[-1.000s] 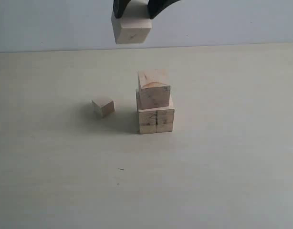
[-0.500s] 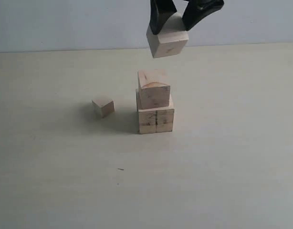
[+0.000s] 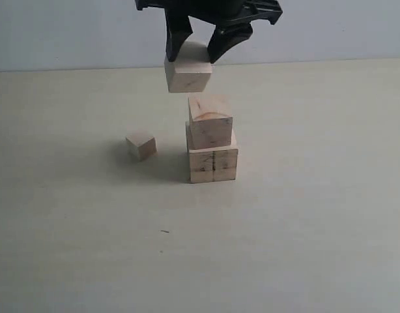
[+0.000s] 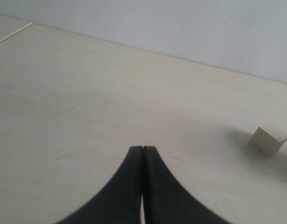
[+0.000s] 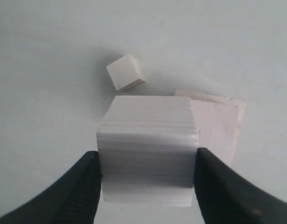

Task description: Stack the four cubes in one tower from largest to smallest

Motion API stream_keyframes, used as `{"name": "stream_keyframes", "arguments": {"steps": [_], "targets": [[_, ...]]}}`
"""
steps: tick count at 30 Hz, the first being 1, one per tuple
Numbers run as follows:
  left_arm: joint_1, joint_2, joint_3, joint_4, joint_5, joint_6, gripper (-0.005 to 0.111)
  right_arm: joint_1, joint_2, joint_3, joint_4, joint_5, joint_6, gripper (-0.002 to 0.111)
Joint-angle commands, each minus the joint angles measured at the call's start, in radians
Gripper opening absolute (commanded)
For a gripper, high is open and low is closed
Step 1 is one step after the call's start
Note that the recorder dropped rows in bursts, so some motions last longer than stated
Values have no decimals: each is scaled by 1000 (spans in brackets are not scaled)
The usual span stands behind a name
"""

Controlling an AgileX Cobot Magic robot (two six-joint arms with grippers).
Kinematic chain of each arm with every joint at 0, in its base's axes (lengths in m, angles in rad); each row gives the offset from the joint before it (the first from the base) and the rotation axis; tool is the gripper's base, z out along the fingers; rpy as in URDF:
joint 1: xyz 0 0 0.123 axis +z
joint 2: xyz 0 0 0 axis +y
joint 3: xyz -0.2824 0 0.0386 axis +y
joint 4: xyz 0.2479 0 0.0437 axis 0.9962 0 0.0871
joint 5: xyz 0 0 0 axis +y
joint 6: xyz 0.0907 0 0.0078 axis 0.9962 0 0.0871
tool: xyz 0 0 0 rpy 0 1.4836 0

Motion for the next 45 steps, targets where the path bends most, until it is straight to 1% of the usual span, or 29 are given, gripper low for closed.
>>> {"name": "stream_keyframes", "arguments": {"steps": [1, 6, 9, 14, 19, 41, 45], "targets": [[-7, -6, -2, 2, -8, 5, 0, -2, -2, -17, -62, -7, 30, 45], [-7, -6, -2, 2, -8, 5, 0, -2, -1, 10, -112, -7, 24, 44], [-7, -6, -2, 2, -8, 5, 0, -2, -21, 36, -107, -7, 20, 42], [-7, -6, -2, 2, -8, 5, 0, 4, -57, 37, -135, -7, 20, 38], [-7, -6, -2, 2, -8, 5, 0, 4, -33, 37, -135, -7, 20, 38], [-7, -6, -2, 2, -8, 5, 0, 4, 9, 38, -109, -7, 20, 38], [-7, -6, -2, 2, -8, 5, 0, 4, -2, 38, -38, -7, 20, 38]]}}
